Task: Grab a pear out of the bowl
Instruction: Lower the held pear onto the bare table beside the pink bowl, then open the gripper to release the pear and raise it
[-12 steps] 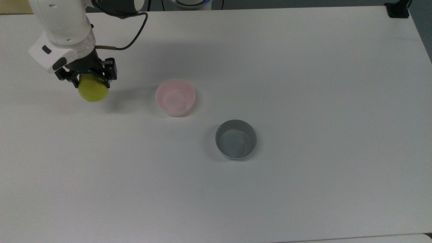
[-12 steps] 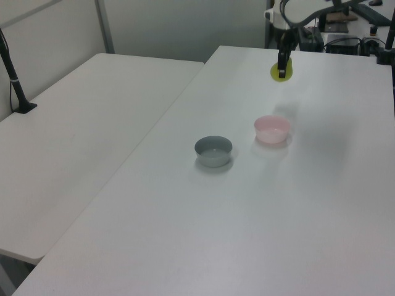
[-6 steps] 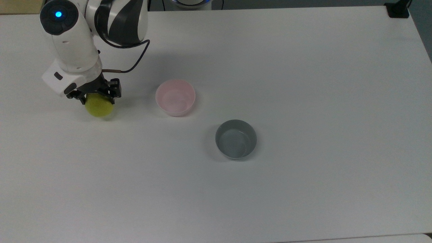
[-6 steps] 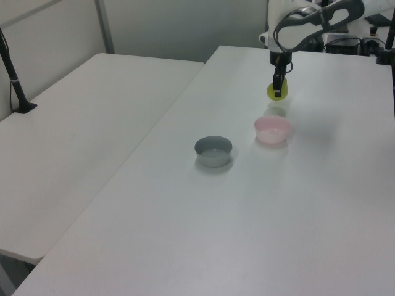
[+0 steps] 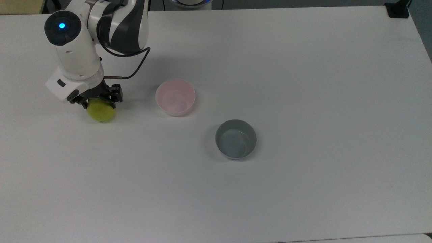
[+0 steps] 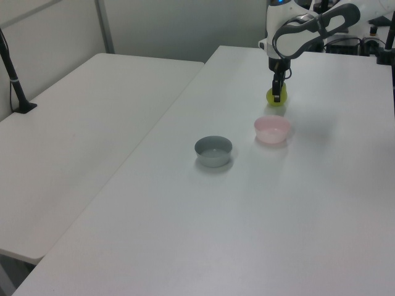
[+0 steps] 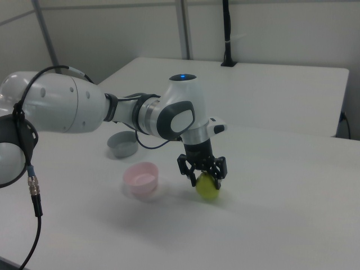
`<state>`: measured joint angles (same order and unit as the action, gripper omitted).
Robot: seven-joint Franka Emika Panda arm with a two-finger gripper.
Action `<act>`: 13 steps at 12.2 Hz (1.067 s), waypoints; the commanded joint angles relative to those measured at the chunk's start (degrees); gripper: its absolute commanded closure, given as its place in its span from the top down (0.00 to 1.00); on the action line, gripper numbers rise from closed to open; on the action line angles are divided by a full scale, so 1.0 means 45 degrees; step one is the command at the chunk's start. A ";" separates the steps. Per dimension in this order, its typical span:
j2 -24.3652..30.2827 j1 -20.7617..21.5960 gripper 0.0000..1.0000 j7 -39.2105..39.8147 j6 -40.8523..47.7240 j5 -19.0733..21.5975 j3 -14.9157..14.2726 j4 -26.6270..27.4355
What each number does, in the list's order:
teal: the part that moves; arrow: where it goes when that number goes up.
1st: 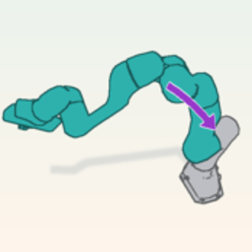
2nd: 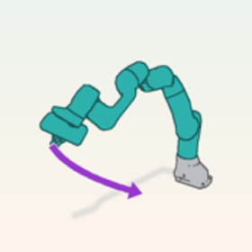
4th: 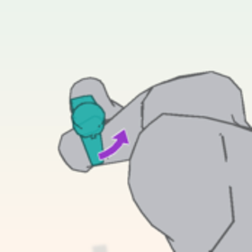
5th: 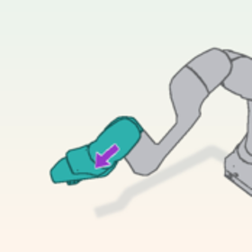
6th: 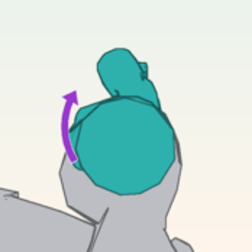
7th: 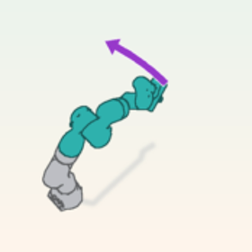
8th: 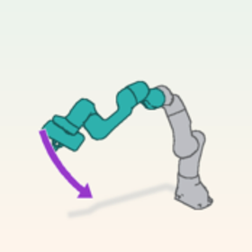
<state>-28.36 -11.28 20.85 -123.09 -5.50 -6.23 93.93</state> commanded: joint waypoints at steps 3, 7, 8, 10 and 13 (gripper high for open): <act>0.0110 0.0025 1.00 0.0035 -0.0302 -0.0086 -0.0060 0.0182; 0.0324 0.0025 1.00 -0.0237 -0.0147 -0.0086 -0.0080 0.0085; 0.0596 0.0025 1.00 -0.0258 -0.0107 -0.0086 -0.0061 0.0084; 0.1435 0.0064 1.00 -0.0278 0.0747 -0.0047 -0.0060 0.0026; 0.2353 0.0646 1.00 -0.1677 0.1862 0.0012 0.0115 -0.0170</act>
<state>-22.30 -11.12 19.07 -119.08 -5.48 -6.11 92.33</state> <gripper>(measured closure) 0.000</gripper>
